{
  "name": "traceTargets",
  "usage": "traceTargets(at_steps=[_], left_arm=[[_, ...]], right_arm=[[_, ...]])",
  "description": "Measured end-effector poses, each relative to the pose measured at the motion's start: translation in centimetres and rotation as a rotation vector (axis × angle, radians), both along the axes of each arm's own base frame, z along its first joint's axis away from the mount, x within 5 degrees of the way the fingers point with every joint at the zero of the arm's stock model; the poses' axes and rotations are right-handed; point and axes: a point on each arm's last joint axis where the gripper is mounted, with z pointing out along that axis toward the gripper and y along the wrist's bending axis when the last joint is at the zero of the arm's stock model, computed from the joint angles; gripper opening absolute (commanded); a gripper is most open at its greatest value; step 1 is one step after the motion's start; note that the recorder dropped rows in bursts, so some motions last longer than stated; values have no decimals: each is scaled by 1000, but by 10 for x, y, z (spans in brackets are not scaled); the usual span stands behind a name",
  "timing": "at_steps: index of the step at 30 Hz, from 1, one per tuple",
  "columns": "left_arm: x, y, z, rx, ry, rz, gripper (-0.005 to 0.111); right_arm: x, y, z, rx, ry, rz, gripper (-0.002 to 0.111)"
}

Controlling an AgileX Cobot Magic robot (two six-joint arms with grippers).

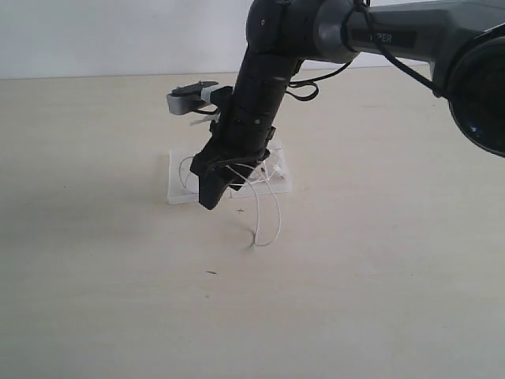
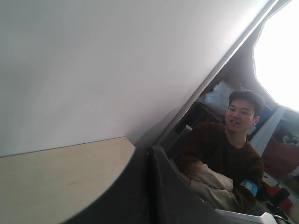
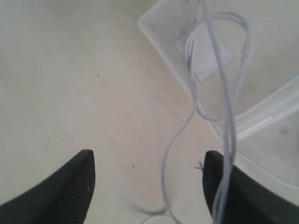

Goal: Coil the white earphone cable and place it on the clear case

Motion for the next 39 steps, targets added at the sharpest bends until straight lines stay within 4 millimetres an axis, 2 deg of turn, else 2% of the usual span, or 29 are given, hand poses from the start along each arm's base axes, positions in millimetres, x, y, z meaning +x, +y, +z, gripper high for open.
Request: traceTargets(at_steps=[7, 11, 13, 19, 22, 24, 32, 36, 39], left_arm=[[0, 0, 0, -1, 1, 0, 0], [0, 0, 1, -9, -2, 1, 0], [0, 0, 1, -13, -3, 2, 0], [0, 0, 1, -14, -4, 2, 0], [0, 0, 1, -14, -4, 2, 0], [0, 0, 1, -14, -4, 2, 0], [-2, -1, 3, -15, 2, 0, 0], [-13, -5, 13, 26, -28, -5, 0], [-25, -10, 22, 65, -59, -8, 0]], right_arm=[[20, -12, 16, 41, -26, -91, 64], [28, -14, 27, 57, -33, -170, 76], [30, -15, 29, 38, -47, -186, 79], [33, -21, 31, -18, -88, -191, 78], [34, -24, 44, -37, -139, -185, 78], [33, -27, 59, -34, -175, -195, 78], [16, -45, 132, 85, -217, -315, 78], [-2, -65, 142, 115, -158, -360, 77], [-20, -89, 145, 112, -152, -393, 70]])
